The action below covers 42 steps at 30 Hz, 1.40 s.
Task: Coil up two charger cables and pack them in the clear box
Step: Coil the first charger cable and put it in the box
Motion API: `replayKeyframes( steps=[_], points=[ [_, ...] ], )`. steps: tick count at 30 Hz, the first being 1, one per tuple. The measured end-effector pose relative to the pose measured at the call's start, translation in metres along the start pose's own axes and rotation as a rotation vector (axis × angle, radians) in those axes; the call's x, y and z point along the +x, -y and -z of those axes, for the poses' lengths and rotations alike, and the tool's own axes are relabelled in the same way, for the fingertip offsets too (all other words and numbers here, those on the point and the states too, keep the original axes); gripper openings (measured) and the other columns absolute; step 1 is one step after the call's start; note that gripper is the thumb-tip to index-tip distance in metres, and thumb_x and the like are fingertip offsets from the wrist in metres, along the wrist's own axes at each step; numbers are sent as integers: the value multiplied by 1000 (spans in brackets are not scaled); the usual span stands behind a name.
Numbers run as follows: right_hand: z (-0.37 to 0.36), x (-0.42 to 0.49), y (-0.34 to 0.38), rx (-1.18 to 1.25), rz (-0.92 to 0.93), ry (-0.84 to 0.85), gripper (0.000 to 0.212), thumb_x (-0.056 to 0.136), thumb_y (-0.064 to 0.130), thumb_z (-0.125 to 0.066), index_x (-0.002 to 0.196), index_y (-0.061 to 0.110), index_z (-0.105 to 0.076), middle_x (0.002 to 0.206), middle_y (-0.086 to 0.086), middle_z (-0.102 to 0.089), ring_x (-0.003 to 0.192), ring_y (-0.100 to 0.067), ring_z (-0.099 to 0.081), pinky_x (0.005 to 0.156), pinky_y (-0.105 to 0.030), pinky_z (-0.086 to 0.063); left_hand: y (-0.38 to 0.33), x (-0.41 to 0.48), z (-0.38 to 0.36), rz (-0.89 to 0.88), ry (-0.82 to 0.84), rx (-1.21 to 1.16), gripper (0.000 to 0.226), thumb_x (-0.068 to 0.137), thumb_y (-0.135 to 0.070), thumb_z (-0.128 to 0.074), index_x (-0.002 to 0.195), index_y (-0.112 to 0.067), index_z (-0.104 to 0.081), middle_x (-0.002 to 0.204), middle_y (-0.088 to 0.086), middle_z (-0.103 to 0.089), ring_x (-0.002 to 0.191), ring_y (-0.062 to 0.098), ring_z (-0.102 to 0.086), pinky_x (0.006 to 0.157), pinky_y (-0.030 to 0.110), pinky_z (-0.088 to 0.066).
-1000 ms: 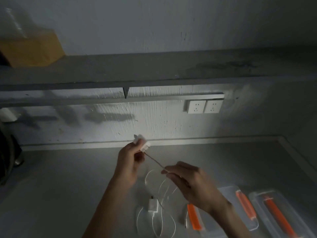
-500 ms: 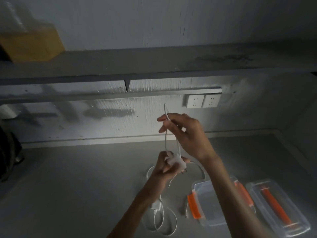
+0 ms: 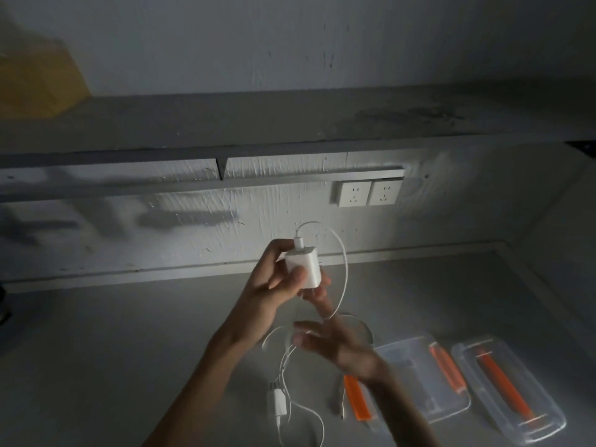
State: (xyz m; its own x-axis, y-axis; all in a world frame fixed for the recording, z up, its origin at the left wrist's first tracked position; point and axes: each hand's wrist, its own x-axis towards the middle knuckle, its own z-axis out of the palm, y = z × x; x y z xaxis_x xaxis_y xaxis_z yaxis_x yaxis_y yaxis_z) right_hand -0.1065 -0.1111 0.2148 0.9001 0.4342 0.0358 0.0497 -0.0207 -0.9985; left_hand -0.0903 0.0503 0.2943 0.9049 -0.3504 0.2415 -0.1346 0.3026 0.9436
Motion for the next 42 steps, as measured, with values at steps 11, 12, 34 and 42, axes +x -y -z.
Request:
replayKeyframes(
  steps=[11, 12, 34, 42],
  points=[
    [-24, 12, -61, 419, -63, -104, 62, 74, 29, -81, 131, 30, -56, 141, 11, -52, 121, -13, -53, 89, -39, -51, -46, 13, 7, -144, 24, -54, 40, 85, -40, -67, 110, -12, -52, 90, 18, -70, 69, 32, -57, 63, 34, -46],
    [-27, 12, -71, 148, -55, -101, 47, 77, 28, -78, 121, 35, -63, 132, 13, -59, 116, -9, -56, 91, -38, -52, -50, 13, 6, -167, 35, -54, 38, 85, -39, -67, 109, -13, -53, 90, 18, -70, 69, 31, -57, 62, 33, -46],
    [-15, 54, -28, 337, -101, -625, 15, 94, 4, -55, 97, 1, -70, 87, -18, -73, 75, -24, -71, 66, -27, -58, 125, -40, 36, 235, -333, -306, 51, 70, -42, -82, 109, -15, -64, 108, 13, -71, 103, 37, -67, 95, 57, -50],
    [4, 19, -29, 194, -42, -276, 41, 91, 19, -59, 128, 3, -57, 131, -7, -62, 127, -25, -53, 104, -35, -43, 73, -7, 36, 183, -253, -153, 25, 90, -12, -55, 114, -7, -56, 95, 8, -73, 96, 29, -68, 92, 58, -53]
  ],
)
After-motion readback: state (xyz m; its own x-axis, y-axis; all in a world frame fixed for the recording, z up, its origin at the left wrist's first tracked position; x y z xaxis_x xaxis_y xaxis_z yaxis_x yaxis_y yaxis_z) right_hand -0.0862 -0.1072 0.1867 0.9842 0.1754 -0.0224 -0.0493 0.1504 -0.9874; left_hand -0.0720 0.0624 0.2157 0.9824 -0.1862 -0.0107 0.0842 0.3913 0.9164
